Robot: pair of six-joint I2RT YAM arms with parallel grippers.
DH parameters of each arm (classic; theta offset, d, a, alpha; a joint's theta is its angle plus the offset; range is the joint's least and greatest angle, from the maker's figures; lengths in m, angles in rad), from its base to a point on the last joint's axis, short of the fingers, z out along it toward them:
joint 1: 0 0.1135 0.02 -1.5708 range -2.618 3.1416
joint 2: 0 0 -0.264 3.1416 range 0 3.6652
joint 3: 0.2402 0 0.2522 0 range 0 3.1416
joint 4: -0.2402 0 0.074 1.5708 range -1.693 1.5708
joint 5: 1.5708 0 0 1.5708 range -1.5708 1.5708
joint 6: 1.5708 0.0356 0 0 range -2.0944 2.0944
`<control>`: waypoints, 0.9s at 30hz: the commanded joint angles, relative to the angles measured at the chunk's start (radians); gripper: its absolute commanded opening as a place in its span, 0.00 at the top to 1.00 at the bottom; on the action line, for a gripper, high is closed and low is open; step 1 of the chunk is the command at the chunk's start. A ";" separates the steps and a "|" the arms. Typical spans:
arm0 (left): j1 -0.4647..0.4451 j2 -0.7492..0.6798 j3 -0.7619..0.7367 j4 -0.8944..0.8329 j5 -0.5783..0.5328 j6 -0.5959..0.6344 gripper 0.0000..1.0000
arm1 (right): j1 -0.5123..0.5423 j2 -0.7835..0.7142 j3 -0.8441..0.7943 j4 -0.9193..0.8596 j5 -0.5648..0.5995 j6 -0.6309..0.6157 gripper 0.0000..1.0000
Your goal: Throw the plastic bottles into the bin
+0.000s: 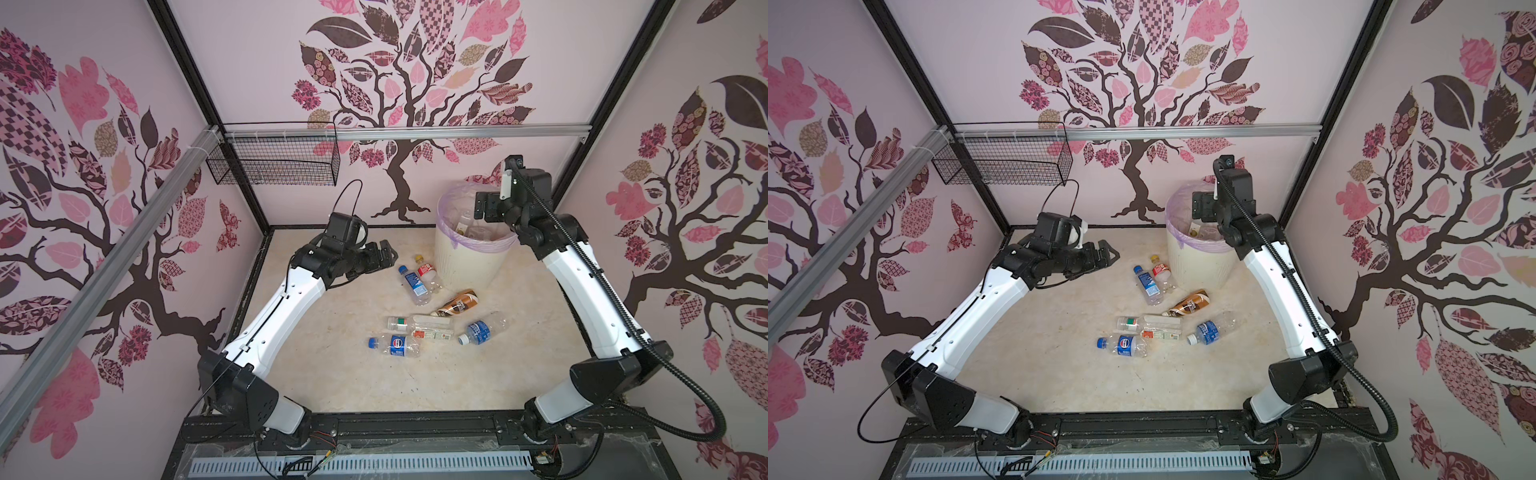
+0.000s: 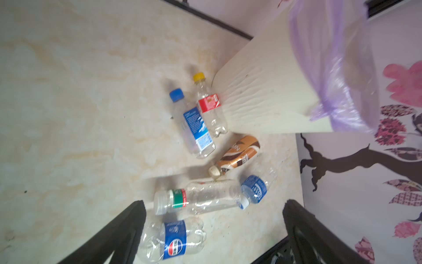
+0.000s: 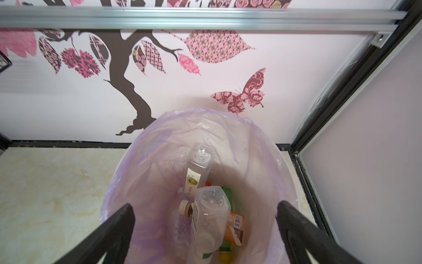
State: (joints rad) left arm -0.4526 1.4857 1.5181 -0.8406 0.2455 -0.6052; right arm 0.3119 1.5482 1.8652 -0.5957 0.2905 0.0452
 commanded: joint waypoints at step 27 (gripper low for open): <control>0.336 -0.133 -0.372 0.090 0.323 -0.045 0.02 | 0.562 -0.265 -0.538 -0.107 -0.109 -0.059 0.00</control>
State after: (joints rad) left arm -0.1387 1.3842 1.1744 -0.8242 0.4595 -0.6086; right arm 0.8227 1.3109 1.3685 -0.6479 0.1963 0.0051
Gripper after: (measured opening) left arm 0.983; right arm 0.995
